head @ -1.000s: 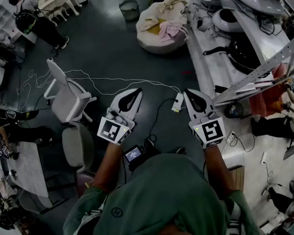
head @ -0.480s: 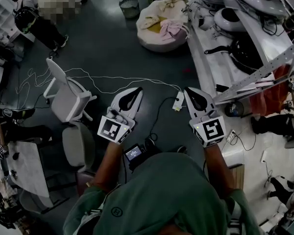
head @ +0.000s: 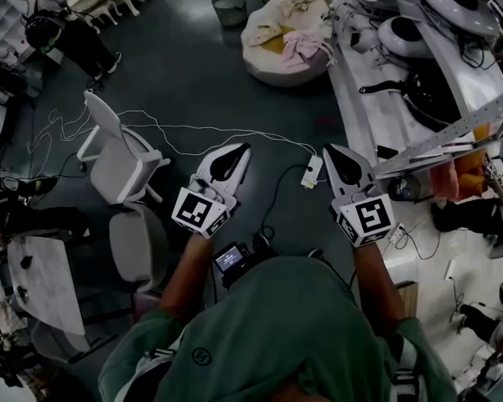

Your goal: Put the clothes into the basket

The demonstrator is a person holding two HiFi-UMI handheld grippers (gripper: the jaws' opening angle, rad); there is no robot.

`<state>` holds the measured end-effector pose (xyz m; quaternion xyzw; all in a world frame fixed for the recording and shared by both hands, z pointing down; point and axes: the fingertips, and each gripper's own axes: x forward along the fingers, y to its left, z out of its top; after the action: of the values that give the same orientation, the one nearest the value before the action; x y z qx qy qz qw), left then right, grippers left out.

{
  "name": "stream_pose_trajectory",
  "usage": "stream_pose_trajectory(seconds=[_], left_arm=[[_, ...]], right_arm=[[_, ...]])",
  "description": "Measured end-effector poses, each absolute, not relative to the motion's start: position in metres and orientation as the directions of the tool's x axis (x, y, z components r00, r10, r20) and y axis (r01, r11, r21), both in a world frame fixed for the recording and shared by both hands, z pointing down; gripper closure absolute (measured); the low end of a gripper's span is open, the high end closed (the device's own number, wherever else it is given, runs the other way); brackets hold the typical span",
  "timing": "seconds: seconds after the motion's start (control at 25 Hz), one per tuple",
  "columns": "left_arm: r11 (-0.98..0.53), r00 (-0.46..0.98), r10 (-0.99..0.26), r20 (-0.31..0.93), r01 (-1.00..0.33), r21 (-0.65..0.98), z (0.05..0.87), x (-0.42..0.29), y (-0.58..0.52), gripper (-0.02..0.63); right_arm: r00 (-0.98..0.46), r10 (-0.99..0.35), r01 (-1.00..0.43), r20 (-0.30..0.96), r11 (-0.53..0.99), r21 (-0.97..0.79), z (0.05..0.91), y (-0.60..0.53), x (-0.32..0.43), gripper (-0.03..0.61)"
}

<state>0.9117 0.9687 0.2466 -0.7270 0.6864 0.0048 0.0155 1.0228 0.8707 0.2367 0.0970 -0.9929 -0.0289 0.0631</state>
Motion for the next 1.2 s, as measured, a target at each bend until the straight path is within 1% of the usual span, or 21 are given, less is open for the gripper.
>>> stream_pose_trajectory(seconds=[0.2,0.36,0.52,0.76,1.0,1.2], left_arm=[[-0.111,0.115,-0.992,-0.049,-0.991,-0.080,0.233,0.896,0.969,0.609],[-0.114,0.120,-0.991,-0.053,-0.989,-0.098,0.236,0.882,0.959,0.609],[-0.082,0.087,-0.995,-0.053,-0.991,-0.102,0.238,0.866,0.935,0.609],[0.007,-0.002,-0.999,-0.053,-0.995,-0.095,0.229,0.845,0.905,0.609],[0.073,-0.069,-0.997,-0.034,-0.988,-0.138,0.222,0.832,0.866,0.609],[0.090,-0.086,-0.996,-0.038,-0.988,-0.126,0.214,0.822,0.842,0.609]], right_arm=[[-0.965,-0.237,-0.228,0.108,0.969,0.089,0.227,0.872,1.002,0.574],[-0.965,-0.238,-0.226,0.112,0.968,0.107,0.226,0.863,0.988,0.574],[-0.970,-0.209,-0.194,0.120,0.973,0.122,0.231,0.840,0.972,0.574],[-0.984,-0.154,-0.145,0.087,0.984,0.105,0.236,0.797,0.947,0.574],[-0.994,-0.086,-0.080,0.060,0.992,0.096,0.241,0.748,0.933,0.574],[-0.996,-0.074,-0.070,0.052,0.995,0.077,0.243,0.716,0.923,0.574]])
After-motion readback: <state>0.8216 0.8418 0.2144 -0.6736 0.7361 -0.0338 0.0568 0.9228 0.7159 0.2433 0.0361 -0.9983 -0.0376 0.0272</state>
